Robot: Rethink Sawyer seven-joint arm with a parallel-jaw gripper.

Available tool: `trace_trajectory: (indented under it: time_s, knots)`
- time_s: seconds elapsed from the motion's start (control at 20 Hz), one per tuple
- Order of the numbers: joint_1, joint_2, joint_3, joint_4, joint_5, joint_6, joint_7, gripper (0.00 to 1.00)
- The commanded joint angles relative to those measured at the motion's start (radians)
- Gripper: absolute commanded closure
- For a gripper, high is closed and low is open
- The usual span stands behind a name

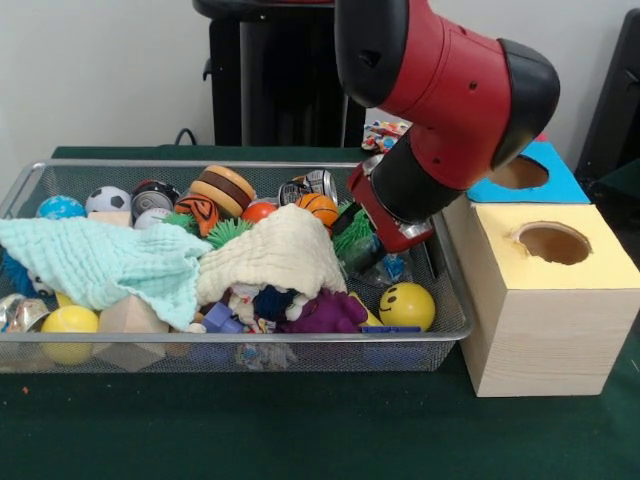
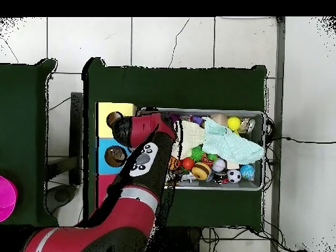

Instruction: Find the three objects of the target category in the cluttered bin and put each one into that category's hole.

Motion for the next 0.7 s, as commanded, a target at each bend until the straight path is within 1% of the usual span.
trace_trajectory:
  time_s: [0.05, 0.15, 0.3, 0.55, 0.7]
  knots:
    - [-0.039, 0.047, 0.075, 0.007, 0.062, -0.031, 0.156, 0.0]
    - [-0.046, 0.045, 0.089, 0.011, 0.067, -0.049, 0.136, 0.0]
    - [-0.062, 0.04, 0.115, 0.026, 0.077, -0.104, 0.103, 0.0]
    - [-0.079, 0.043, 0.167, 0.059, 0.111, -0.225, 0.097, 0.0]
    - [-0.079, 0.045, 0.178, 0.067, 0.123, -0.251, 0.107, 0.0]
